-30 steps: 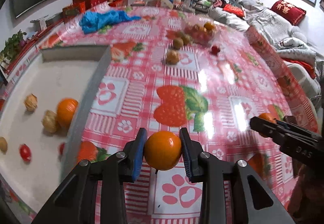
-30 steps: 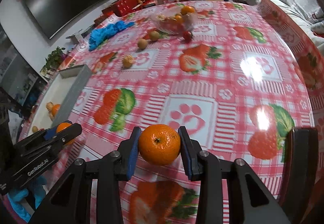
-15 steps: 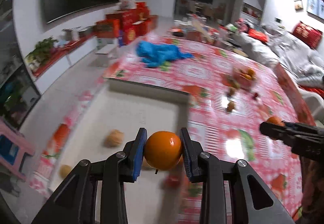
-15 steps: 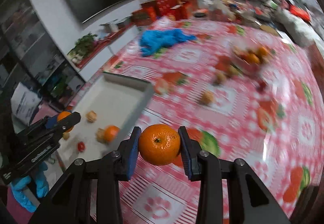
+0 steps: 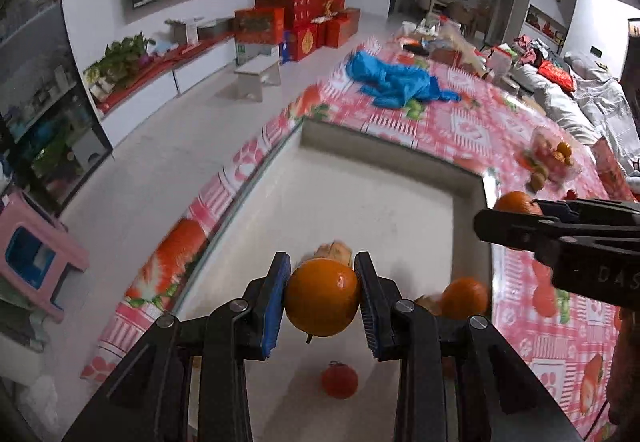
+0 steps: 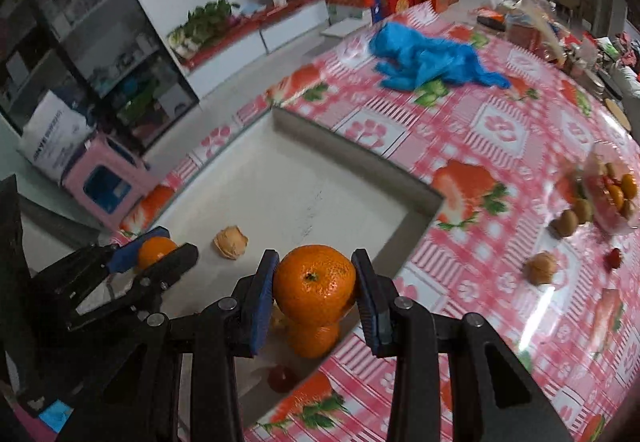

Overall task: Organize fruits
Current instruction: 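Carry both mandarins over the white tray and open both tools, then withdraw both open tools from the tray toward the glass bowl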

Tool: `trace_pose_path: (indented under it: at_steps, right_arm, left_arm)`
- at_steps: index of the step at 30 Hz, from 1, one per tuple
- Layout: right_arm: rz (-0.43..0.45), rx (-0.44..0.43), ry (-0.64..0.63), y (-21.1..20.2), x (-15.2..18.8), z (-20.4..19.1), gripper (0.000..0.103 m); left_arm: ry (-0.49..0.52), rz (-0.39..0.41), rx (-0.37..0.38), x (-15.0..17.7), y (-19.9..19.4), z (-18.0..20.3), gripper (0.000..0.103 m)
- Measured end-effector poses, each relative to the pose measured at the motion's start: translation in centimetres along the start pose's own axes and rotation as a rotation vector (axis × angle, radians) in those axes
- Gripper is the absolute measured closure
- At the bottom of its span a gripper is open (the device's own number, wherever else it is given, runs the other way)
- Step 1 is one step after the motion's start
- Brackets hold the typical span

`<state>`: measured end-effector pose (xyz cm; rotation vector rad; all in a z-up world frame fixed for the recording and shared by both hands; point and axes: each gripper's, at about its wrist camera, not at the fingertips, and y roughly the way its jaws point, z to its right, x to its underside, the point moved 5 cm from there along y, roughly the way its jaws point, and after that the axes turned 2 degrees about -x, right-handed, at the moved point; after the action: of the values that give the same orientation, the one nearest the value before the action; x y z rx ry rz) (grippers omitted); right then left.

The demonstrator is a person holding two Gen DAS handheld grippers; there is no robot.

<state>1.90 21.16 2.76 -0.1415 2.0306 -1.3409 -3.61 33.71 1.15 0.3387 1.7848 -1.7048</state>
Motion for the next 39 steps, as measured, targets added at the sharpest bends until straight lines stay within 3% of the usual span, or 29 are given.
trace_pose_path:
  at_steps: [8,14,15,17,19,23,28,32,39]
  right_arm:
    - [-0.071,-0.004,0.001,2.9,1.3,-0.5,0.061]
    - [-0.060,-0.007,0.006,2.3,0.9,-0.4,0.034]
    - [-0.057,-0.003,0.003,2.1,0.9,-0.4,0.029]
    - [-0.051,-0.001,0.003,1.7,0.9,-0.3,0.025]
    - [-0.044,-0.002,0.006,1.2,1.0,-0.1,0.023]
    - [-0.042,-0.006,0.043,0.2,1.2,0.9,0.021]
    - [0.003,-0.025,0.120,-2.1,1.1,3.3,0.011]
    - [0.051,-0.010,0.192,-4.5,0.5,6.7,0.011]
    - [0.174,0.114,0.337,-10.6,-0.8,15.6,0.011]
  left_arm:
    - [-0.009,-0.017,-0.011,1.4,1.1,-0.1,0.068]
    - [0.001,-0.011,-0.020,1.3,0.9,0.2,0.066]
    - [0.001,-0.013,-0.019,1.3,0.9,0.2,0.042]
    - [-0.018,0.024,-0.038,1.2,0.2,0.0,0.006]
    - [-0.028,0.069,-0.041,0.9,-0.7,0.0,0.005]
    - [0.007,0.049,-0.013,0.3,-1.7,1.0,0.005]
    - [0.027,0.055,0.055,-0.9,-3.8,2.6,0.005]
    - [0.067,0.074,0.116,-2.4,-6.1,4.9,0.005]
    - [0.096,0.111,0.245,-6.3,-9.7,9.7,0.005]
